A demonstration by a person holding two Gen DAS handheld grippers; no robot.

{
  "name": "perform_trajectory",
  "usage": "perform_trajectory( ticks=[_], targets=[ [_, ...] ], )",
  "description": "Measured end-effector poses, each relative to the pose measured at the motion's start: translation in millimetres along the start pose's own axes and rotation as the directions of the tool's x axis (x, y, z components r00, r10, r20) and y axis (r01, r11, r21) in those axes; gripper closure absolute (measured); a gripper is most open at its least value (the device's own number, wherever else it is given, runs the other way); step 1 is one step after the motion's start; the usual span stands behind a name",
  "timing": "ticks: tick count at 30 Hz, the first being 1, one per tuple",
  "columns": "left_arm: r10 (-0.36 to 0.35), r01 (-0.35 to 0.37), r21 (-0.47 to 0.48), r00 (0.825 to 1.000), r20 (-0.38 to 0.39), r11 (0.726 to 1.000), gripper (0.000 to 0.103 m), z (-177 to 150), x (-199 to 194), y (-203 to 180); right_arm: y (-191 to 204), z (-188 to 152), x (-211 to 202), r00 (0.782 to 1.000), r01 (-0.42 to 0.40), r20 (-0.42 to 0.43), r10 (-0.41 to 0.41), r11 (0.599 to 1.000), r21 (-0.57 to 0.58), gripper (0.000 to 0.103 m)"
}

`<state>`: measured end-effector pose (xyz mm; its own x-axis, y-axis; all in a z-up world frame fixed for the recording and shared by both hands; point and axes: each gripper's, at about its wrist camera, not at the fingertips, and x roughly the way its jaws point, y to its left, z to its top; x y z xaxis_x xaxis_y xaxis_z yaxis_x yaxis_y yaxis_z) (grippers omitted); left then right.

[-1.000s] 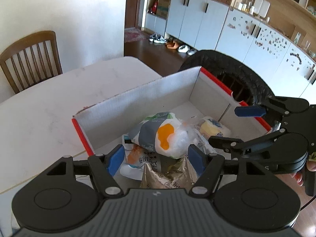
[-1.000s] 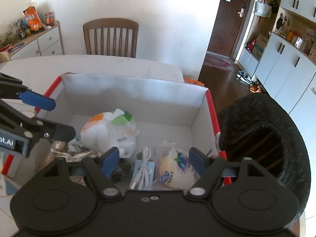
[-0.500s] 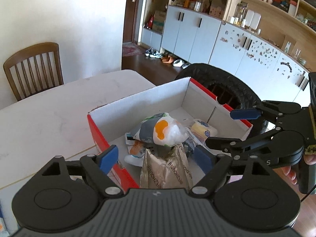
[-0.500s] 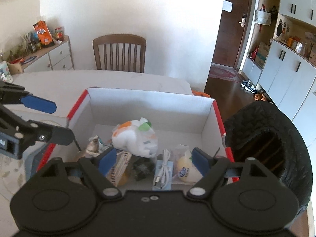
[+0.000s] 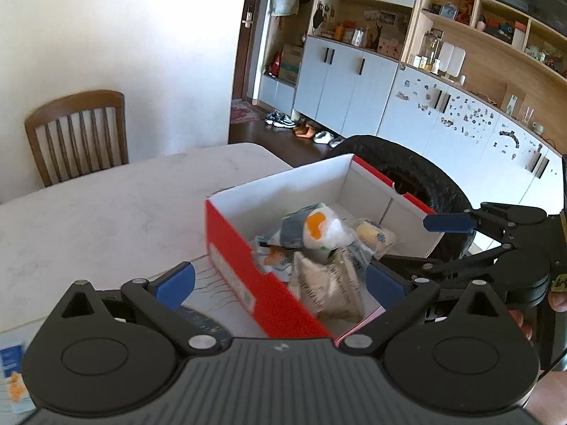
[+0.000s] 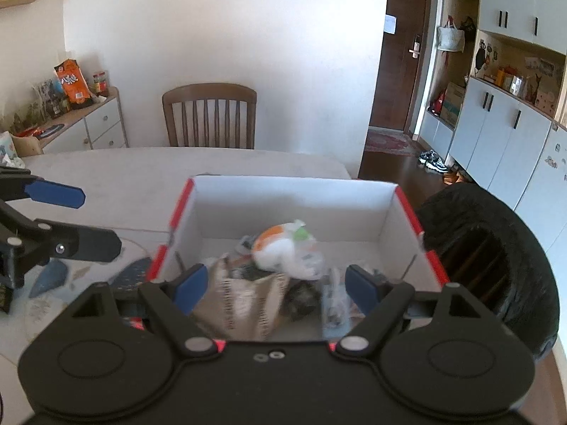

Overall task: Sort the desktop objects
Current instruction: 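Withdraw both tools from the box back over the table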

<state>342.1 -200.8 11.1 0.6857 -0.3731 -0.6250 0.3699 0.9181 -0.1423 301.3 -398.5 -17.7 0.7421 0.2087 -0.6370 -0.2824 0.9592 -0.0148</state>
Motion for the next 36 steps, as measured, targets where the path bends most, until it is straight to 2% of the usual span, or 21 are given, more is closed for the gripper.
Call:
perform_trajectory(
  ticks=[9,20,29,36],
  targets=[
    [0.052,-0.053,0.0,0.997,0.05,0.999,0.0,-26.9,-43.4,37.9,61.9,-10.4,-1.2,1.0,-0.015,-0.009,0.015,0.999,0.032,0.018],
    [0.121,-0.12,-0.011,0.989,0.083,0.993,0.0,-57.1,-89.5,93.1,148.0,-16.7,2.7,0.998,-0.063,-0.026,0.063,0.998,-0.001,0.018],
    [0.147,-0.143,-0.058,0.986,0.074,0.988,0.0,-76.6,-106.7,136.1,207.1,-21.1,4.3,0.993,-0.109,-0.043,0.107,0.993,-0.05,0.018],
    [0.197,-0.192,-0.09,0.979,0.049,0.977,0.0,-89.7,-108.4,176.6,248.2,-24.8,5.7,0.989,-0.142,-0.06,0.138,0.988,-0.067,0.018]
  ],
)
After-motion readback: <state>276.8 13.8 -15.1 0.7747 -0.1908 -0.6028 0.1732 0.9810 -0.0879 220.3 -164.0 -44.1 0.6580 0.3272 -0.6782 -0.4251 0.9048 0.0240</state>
